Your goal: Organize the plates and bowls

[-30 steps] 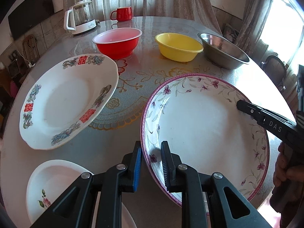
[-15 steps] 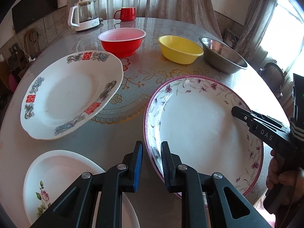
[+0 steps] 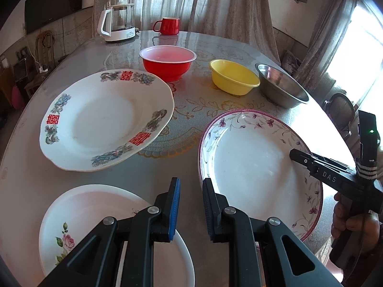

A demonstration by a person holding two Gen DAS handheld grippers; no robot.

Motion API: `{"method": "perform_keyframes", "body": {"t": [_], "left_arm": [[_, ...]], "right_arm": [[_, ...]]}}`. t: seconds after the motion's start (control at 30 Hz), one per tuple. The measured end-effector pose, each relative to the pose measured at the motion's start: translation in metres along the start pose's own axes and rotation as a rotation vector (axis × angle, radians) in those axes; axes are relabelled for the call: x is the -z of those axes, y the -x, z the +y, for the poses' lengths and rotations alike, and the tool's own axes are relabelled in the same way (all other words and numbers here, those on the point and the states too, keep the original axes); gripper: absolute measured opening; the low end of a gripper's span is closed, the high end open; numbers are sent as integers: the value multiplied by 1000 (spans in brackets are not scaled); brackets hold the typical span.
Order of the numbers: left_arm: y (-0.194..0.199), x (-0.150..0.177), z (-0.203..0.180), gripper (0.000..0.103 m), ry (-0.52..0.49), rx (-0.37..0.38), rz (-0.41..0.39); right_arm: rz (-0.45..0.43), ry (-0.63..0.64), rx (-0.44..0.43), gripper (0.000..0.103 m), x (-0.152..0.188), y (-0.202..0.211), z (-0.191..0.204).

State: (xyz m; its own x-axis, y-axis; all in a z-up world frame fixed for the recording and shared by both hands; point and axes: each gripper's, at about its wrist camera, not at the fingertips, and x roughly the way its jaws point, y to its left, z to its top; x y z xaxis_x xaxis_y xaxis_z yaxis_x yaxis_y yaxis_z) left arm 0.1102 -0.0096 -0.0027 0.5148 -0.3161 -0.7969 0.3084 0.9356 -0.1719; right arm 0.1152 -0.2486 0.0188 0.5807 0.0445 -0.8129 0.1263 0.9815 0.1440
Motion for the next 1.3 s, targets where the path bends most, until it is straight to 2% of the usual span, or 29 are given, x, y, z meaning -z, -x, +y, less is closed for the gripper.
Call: {"method": "perform_keyframes", "body": {"t": [0.27, 0.33, 0.43, 0.53, 0.6, 0.73, 0.9, 1.03, 1.13, 1.3], "left_arm": [[15, -1, 17, 19, 38, -2, -38], [17, -2, 23, 19, 50, -12, -45], [19, -4, 32, 19, 74, -32, -56], [23, -5, 42, 19, 96, -44, -66], [23, -6, 49, 19, 111, -59, -70], [26, -8, 63, 19, 144, -79, -76], [31, -13, 86, 20, 186, -109, -93], [34, -18, 111, 31, 229, -138, -106], [38, -22, 129, 36, 248, -160, -124], [34, -32, 158, 36, 273, -192, -126]], "right_arm": [[10, -6, 21, 30, -1, 2, -1], [-8, -11, 49, 30, -3, 4, -3], [-27, -4, 45, 30, -6, 10, -3], [-82, 24, 83, 30, -10, 21, 4], [-115, 41, 77, 30, -14, 29, 11], [-127, 90, -8, 30, -19, 34, 31], [-45, 134, -225, 31, -24, 24, 62], [14, 139, -352, 32, -26, 12, 88], [34, 142, -407, 33, -32, 4, 107], [42, 157, -444, 36, -45, -10, 137]]}}
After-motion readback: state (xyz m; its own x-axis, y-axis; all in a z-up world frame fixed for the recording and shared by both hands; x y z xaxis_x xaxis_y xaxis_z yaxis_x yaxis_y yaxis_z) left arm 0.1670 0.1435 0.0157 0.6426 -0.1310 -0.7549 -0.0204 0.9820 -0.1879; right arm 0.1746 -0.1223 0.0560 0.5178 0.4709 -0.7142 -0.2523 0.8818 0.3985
